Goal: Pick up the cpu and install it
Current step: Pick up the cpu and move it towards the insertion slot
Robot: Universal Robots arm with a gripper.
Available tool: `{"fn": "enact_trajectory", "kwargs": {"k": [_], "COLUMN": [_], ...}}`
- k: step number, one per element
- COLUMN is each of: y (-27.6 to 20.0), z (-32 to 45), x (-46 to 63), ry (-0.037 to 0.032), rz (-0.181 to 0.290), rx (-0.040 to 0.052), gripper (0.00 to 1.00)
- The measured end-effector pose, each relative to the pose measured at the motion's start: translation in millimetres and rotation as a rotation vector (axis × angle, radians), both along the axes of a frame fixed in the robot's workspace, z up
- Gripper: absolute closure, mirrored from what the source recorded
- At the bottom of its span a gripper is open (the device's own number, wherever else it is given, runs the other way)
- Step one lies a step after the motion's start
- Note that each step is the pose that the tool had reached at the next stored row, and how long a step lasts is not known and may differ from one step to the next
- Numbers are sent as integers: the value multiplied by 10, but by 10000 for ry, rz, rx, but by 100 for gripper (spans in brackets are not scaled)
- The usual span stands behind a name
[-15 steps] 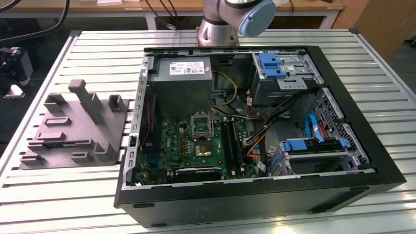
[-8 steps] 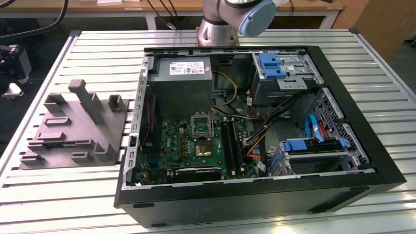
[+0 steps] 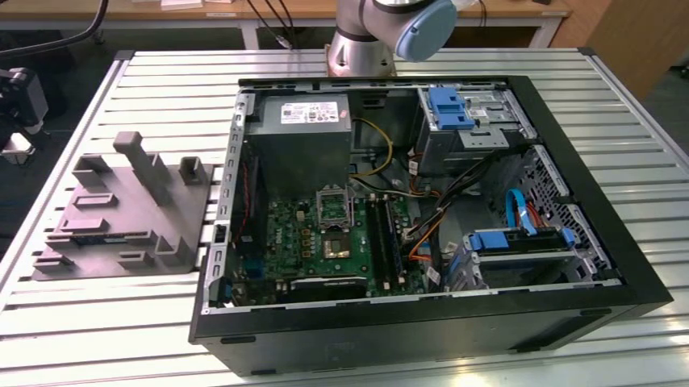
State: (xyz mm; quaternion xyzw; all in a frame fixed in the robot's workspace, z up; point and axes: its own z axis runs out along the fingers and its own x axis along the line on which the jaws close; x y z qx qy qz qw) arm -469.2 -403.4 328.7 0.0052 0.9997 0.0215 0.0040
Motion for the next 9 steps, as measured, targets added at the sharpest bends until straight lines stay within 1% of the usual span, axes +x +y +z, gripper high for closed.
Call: {"fn": "enact_trajectory", "kwargs": {"k": [9], "y": [0], "z": [101], "x": [0], "ry": [0], "rz": [0], "rx": [0], "gripper": [53]}}
